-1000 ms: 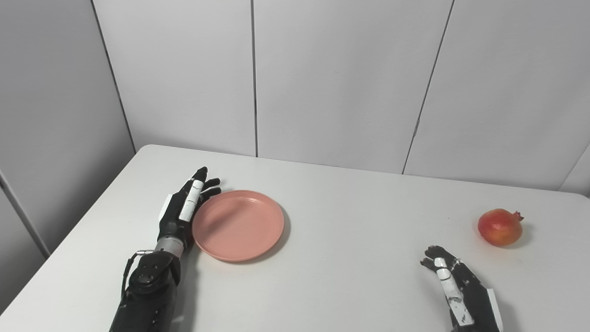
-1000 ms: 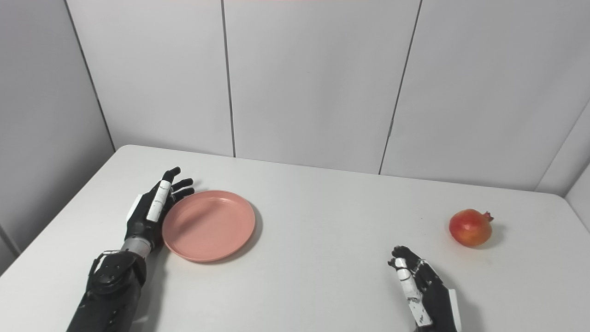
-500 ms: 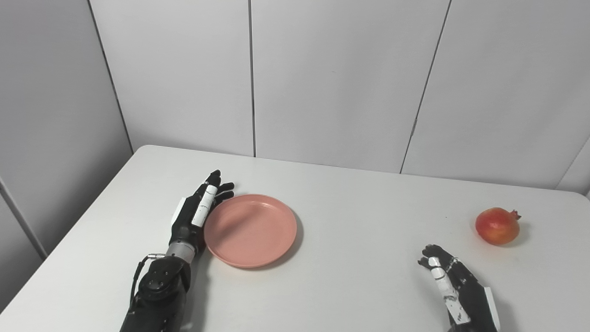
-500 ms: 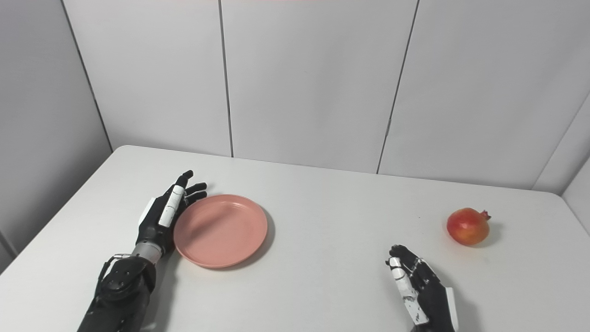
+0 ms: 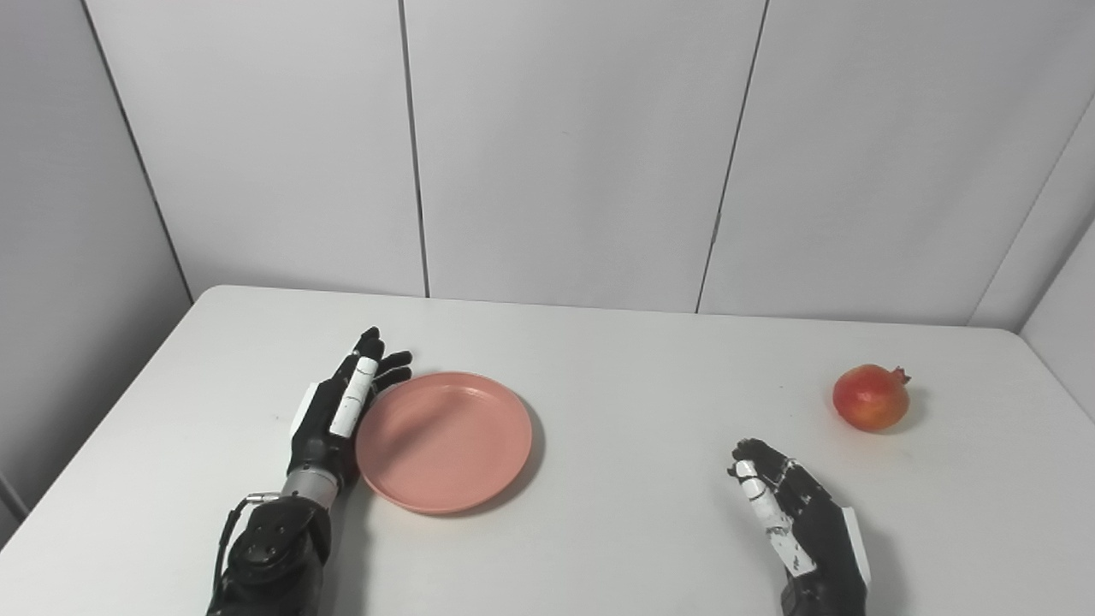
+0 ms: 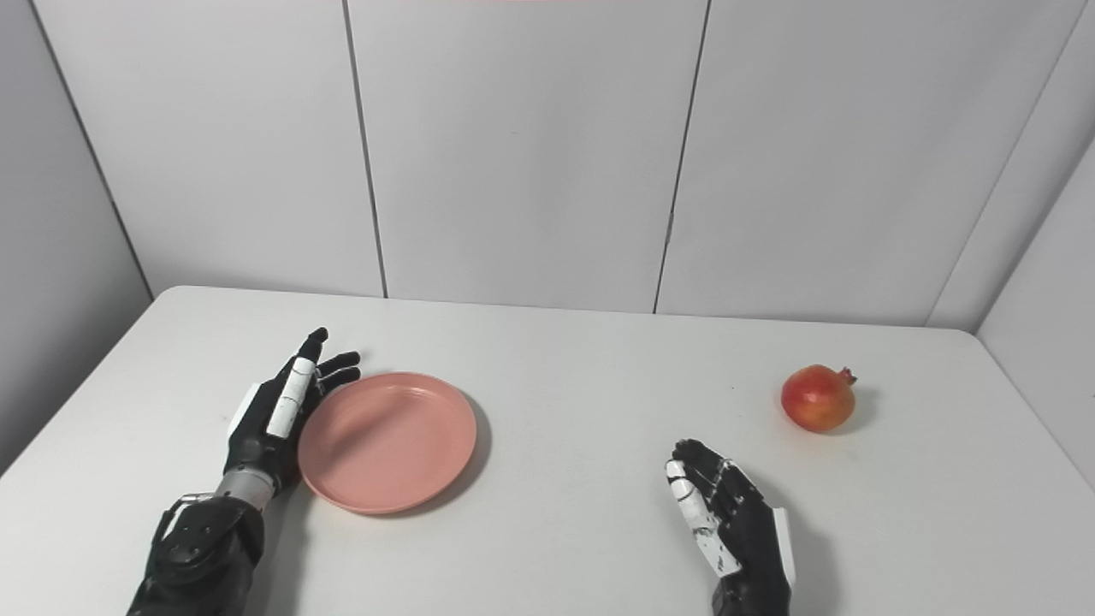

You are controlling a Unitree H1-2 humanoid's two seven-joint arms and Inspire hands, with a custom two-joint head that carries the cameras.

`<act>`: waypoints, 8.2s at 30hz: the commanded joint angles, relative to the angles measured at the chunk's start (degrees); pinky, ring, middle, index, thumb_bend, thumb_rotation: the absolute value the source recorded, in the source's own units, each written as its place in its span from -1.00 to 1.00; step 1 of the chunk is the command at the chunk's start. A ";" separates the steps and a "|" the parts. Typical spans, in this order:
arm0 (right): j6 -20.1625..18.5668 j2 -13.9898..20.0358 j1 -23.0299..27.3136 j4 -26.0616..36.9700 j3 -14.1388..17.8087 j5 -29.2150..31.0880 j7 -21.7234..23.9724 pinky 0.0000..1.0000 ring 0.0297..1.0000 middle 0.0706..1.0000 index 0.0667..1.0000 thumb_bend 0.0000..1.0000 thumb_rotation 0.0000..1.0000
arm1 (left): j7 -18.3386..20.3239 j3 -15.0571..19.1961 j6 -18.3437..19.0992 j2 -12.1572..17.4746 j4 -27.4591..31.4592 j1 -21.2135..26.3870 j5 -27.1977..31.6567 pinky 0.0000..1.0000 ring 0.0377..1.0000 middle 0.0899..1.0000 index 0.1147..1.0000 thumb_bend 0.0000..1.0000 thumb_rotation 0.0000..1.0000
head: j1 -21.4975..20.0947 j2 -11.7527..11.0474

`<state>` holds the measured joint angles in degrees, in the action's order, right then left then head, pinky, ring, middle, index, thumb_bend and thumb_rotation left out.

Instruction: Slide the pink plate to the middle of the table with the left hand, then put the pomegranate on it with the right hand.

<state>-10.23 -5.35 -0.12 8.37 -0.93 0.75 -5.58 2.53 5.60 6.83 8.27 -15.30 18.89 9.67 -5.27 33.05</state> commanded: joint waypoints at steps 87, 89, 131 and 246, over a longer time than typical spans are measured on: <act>4.83 2.07 7.20 5.90 -4.71 -10.95 -0.48 0.65 0.65 0.67 0.64 0.46 0.83 | -2.19 -2.29 1.62 -9.13 4.66 -0.02 -2.62 1.00 0.56 0.51 0.99 0.71 0.63 | -12.12 0.34; 4.65 2.53 8.91 6.09 -3.94 -10.26 -0.09 0.61 0.62 0.65 0.64 0.44 0.92 | -2.27 -2.38 1.55 -9.23 4.64 -0.12 -2.73 1.00 0.56 0.51 0.98 0.72 0.63 | -12.08 0.17; 2.04 32.54 36.13 -19.07 -9.93 -48.58 -1.81 0.62 0.64 0.62 0.58 0.81 0.90 | -2.64 -3.33 1.60 -9.94 5.39 -0.93 -4.14 1.00 0.55 0.46 0.98 0.65 0.64 | -10.89 -0.54; 1.65 32.08 34.27 -28.36 -14.84 -43.03 -2.77 -0.30 -0.14 0.04 0.10 0.64 -0.48 | -2.57 -4.18 6.48 -10.16 9.67 -2.02 -3.85 1.00 0.51 0.34 0.97 0.65 0.62 | -7.63 2.20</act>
<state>-9.75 26.78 31.07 -22.61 -16.36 -42.23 -7.70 -0.23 2.11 12.76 -1.14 -6.82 15.84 6.04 -13.27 35.24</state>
